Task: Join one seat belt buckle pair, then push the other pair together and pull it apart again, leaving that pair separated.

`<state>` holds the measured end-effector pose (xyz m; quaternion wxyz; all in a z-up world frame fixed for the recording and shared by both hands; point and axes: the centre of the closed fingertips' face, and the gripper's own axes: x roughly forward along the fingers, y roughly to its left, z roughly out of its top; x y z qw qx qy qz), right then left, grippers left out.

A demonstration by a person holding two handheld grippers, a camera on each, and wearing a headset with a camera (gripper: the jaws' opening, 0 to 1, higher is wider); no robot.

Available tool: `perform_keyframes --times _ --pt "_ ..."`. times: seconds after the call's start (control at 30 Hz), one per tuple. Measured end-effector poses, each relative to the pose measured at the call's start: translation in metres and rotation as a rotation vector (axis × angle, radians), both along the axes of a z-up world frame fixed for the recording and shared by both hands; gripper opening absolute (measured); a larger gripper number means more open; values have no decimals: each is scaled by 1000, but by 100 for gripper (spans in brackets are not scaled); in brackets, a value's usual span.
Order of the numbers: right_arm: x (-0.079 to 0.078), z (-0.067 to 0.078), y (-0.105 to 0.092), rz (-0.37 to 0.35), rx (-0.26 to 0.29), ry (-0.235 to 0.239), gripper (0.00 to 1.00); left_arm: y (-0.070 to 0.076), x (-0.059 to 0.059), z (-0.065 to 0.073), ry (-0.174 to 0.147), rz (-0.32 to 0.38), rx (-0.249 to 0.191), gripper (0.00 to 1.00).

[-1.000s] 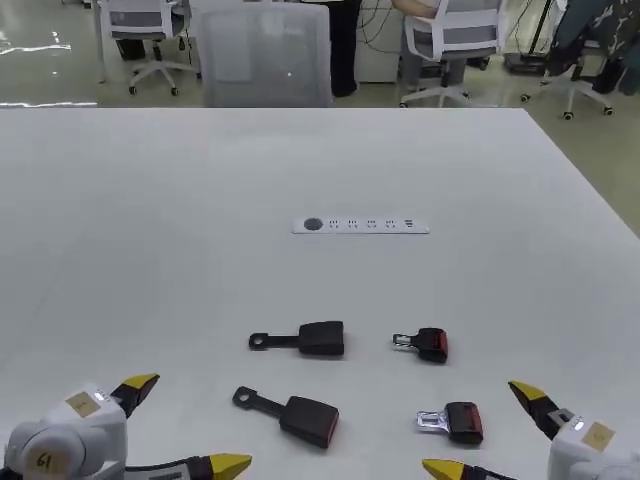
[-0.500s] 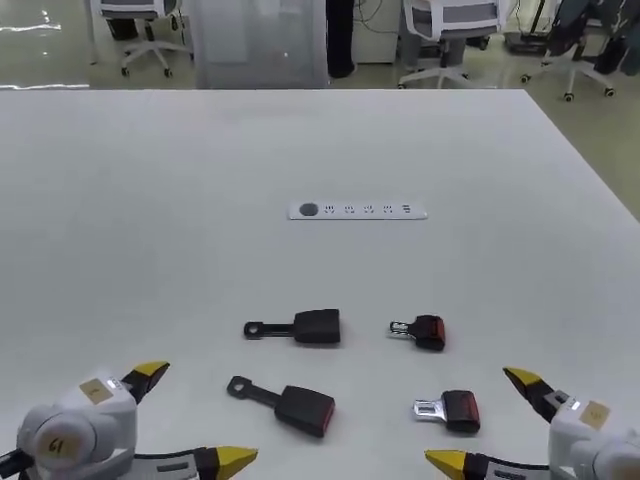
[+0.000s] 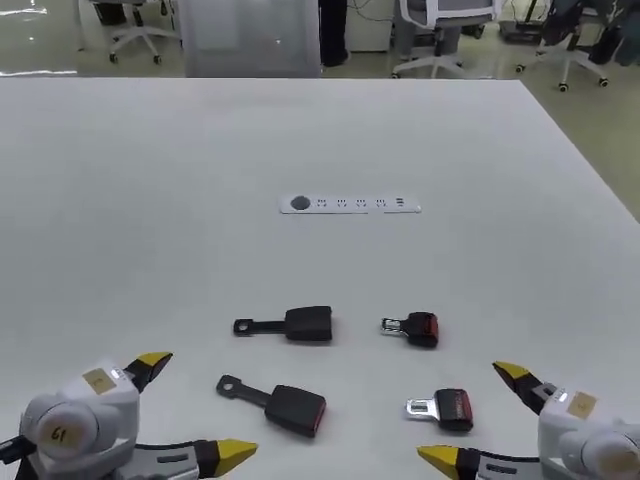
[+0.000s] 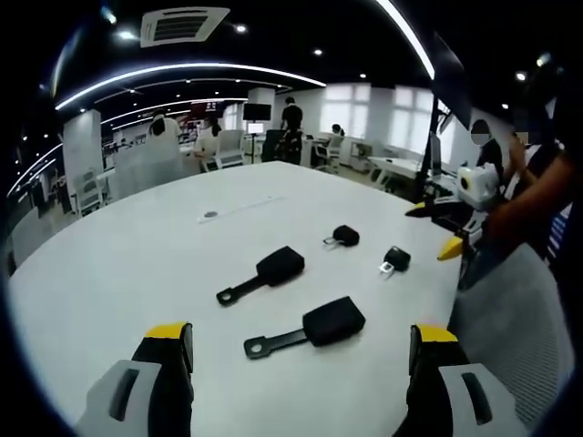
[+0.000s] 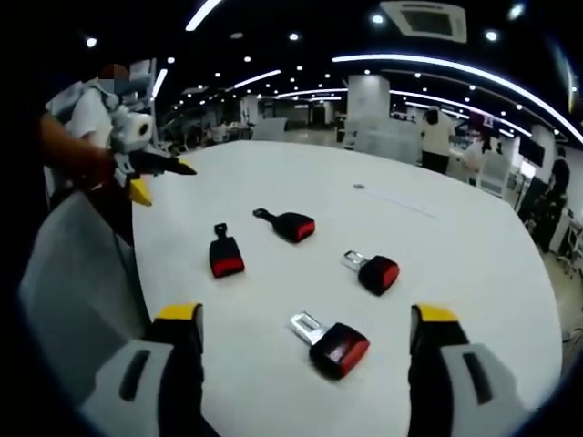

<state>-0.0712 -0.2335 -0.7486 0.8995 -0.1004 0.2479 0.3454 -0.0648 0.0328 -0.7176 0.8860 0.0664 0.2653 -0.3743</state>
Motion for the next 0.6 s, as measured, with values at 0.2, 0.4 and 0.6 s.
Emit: perform_keyframes --times 0.2,0.4,0.6 --pt "1 -6 0 10 0 19 95 -6 2 -3 8 -26 5 100" --pt "0 -11 0 24 2 35 95 -14 3 -7 9 -66 19 99" --pt "3 -14 -2 35 -1 49 94 -20 7 -12 19 -86 23 99"
